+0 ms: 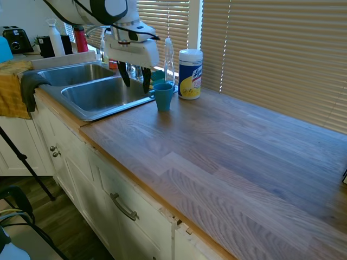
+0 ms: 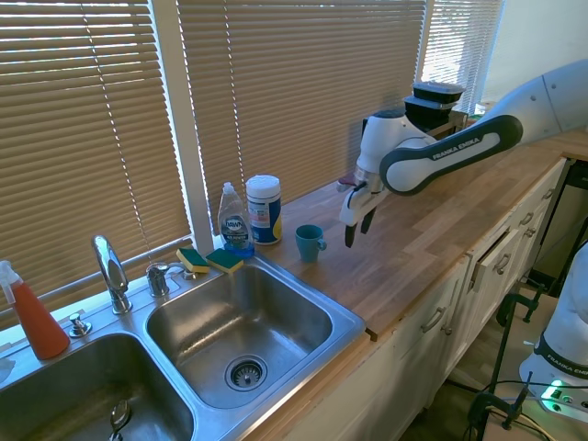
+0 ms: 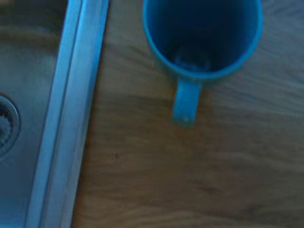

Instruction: Put the mug in the sink

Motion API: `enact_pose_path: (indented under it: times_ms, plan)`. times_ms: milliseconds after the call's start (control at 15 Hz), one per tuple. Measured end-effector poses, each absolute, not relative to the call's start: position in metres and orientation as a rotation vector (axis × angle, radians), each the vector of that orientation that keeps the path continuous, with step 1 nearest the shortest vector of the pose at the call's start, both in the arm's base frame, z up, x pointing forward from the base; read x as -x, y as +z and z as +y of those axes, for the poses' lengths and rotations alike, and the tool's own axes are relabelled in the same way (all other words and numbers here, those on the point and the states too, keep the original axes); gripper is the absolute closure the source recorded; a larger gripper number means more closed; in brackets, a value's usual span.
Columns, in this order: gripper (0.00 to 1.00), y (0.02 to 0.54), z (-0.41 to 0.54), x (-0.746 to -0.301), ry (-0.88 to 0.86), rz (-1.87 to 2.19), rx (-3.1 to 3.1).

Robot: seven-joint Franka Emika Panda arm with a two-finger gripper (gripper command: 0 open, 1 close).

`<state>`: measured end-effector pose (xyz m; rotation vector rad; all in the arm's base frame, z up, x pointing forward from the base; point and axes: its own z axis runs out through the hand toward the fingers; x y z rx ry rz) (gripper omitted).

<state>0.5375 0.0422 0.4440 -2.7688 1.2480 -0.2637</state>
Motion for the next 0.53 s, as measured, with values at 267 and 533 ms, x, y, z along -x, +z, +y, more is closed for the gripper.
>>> enact_pose_path:
  times_ms: [267, 533]
  plan:
    - [0.0, 0.455, 0.059, -0.59, -0.32, 1.281, 2.739]
    - [0.0, 0.448, 0.07, -0.638, -0.301, 1.347, 2.751]
